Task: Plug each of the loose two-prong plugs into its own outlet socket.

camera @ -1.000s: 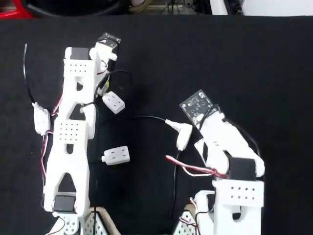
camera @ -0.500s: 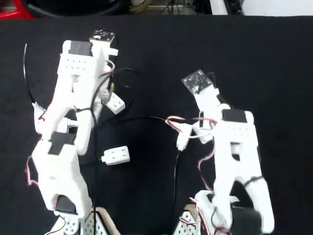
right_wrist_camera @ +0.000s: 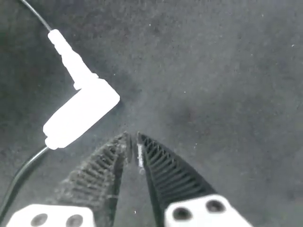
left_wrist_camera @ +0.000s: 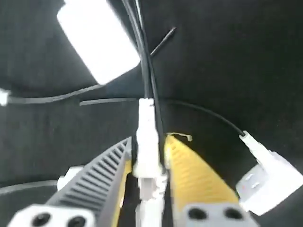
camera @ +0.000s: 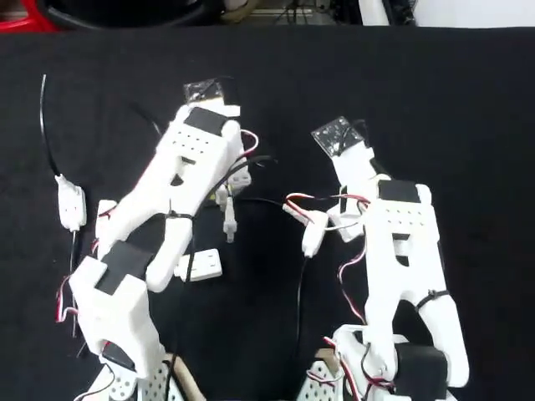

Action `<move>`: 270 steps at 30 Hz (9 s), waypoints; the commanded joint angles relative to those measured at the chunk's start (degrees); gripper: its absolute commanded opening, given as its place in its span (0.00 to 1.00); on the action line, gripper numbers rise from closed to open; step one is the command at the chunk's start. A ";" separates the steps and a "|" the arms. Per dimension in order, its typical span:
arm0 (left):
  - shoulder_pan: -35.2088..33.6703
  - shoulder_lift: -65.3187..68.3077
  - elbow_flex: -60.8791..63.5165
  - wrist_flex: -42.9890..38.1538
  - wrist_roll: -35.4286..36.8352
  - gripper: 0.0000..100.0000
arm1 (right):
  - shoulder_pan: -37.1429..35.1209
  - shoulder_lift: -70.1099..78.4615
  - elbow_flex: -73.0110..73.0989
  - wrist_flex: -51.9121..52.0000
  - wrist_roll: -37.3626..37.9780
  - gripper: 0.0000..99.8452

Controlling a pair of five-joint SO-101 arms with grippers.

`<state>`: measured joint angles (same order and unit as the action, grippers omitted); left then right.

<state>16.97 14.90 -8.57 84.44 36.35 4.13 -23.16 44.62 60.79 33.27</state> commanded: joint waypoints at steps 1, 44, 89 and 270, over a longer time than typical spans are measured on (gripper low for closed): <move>-0.48 -3.78 -7.78 7.21 1.76 0.27 | 0.35 -2.24 -0.84 -0.70 -0.70 0.02; -40.57 -66.11 79.16 -24.09 -78.24 0.31 | -35.60 38.73 -42.51 22.68 -7.91 0.13; -40.04 -119.30 101.76 -11.08 -78.24 0.31 | -29.71 59.56 -63.16 37.63 -6.59 0.02; -33.54 -73.49 88.40 -32.62 -69.01 0.33 | -43.08 5.85 4.44 -25.93 -57.85 0.01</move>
<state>-16.53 -57.27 79.96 52.62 -32.40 -38.42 -17.45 49.98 36.00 -24.04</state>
